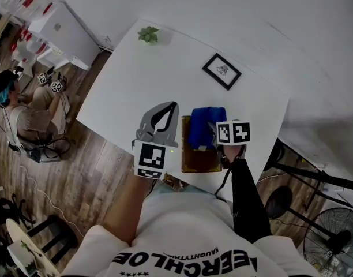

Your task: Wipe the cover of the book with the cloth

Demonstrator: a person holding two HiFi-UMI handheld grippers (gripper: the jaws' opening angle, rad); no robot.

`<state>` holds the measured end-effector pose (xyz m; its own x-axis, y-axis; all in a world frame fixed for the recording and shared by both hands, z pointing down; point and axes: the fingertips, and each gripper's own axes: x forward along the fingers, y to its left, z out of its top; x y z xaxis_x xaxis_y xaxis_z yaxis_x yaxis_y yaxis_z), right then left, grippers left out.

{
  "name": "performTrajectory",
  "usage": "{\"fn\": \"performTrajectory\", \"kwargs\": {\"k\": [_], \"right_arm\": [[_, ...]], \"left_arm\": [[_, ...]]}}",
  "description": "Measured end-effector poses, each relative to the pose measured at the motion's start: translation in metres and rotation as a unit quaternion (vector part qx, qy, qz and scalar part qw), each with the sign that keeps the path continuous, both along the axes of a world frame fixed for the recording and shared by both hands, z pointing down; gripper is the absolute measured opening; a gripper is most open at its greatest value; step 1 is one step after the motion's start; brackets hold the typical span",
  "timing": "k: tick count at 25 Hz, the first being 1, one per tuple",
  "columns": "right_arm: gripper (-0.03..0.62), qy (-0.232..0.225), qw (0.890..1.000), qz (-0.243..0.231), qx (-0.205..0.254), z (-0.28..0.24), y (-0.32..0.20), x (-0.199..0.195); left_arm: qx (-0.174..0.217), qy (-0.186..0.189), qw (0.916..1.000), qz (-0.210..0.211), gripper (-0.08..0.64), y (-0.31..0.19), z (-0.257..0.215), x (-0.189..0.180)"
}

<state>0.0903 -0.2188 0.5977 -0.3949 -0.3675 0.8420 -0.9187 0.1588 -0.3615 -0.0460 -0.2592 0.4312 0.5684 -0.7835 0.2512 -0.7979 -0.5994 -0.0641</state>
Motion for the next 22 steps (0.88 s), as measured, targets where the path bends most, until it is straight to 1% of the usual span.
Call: {"fn": "performTrajectory", "kwargs": {"k": [5, 10, 12, 14, 16, 18, 22], "right_arm": [[0.061, 0.028, 0.999, 0.026, -0.002, 0.0, 0.003, 0.04], [0.06, 0.083, 0.996, 0.043, 0.0, 0.001, 0.009, 0.079], [0.061, 0.103, 0.994, 0.046, 0.0, 0.001, 0.012, 0.09], [0.061, 0.109, 0.993, 0.045, 0.002, -0.001, 0.013, 0.092], [0.061, 0.101, 0.994, 0.042, 0.012, -0.008, 0.012, 0.088], [0.061, 0.078, 0.996, 0.034, 0.032, -0.022, 0.007, 0.078], [0.061, -0.004, 0.997, 0.007, 0.071, -0.054, 0.0, 0.037]], "left_arm": [[-0.002, 0.0, 0.9999, 0.013, 0.057, 0.0, 0.001, 0.01], [0.001, 0.001, 0.9998, 0.02, 0.057, -0.002, -0.001, 0.017], [0.002, 0.001, 0.9998, 0.022, 0.057, -0.002, -0.003, 0.018], [0.002, 0.002, 0.9997, 0.023, 0.057, -0.002, -0.003, 0.018], [0.002, 0.001, 0.9997, 0.025, 0.057, -0.001, -0.003, 0.017], [0.003, 0.001, 0.9996, 0.026, 0.057, -0.001, -0.004, 0.017], [0.006, 0.003, 0.9997, 0.024, 0.057, 0.002, -0.007, 0.012]]}}
